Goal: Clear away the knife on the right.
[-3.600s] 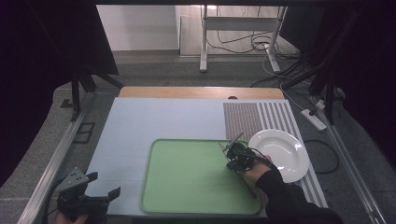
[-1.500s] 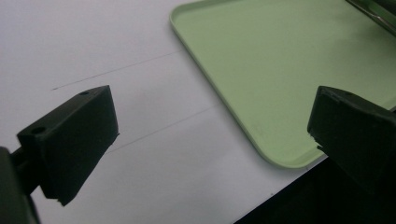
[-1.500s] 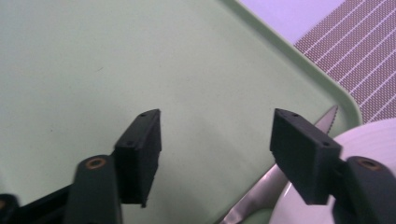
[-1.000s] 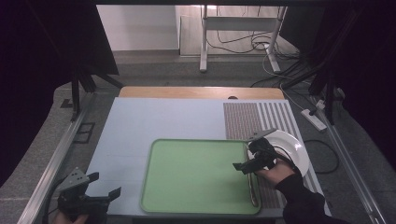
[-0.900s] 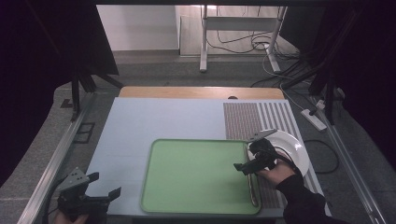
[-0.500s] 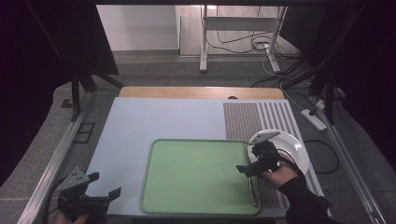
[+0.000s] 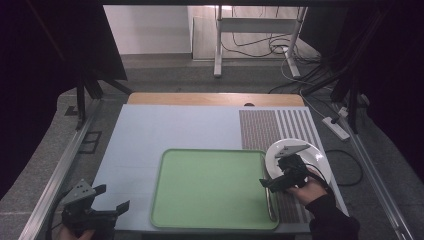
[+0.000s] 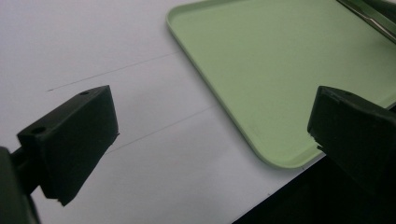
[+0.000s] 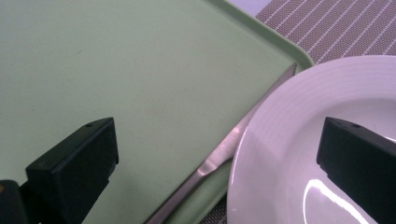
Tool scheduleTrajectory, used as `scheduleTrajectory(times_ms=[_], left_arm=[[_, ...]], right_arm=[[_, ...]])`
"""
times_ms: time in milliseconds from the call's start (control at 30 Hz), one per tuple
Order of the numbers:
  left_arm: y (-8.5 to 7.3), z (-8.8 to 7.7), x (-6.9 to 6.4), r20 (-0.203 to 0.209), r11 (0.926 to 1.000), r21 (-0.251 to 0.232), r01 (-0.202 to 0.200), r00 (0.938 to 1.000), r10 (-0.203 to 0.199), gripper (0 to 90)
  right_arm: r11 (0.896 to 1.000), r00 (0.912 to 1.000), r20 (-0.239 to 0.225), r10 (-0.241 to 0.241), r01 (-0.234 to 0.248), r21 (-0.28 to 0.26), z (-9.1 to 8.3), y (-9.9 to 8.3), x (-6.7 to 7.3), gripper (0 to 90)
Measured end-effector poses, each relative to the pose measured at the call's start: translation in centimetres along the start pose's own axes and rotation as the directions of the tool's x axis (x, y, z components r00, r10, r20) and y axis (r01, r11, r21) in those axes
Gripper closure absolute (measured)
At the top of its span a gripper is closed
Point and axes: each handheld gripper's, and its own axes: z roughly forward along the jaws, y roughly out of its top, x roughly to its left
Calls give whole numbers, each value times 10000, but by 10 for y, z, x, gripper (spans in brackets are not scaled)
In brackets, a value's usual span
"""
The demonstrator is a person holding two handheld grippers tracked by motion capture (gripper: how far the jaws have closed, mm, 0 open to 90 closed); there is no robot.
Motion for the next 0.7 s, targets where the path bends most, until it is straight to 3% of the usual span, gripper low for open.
scheduleTrajectory(times_ms=[700], left_arm=[[0, 0, 0, -15, 10000, 34, -4, 10000, 4, 17]], right_arm=[[9974, 9975, 271, 656, -647, -304, -21, -28, -5, 0]])
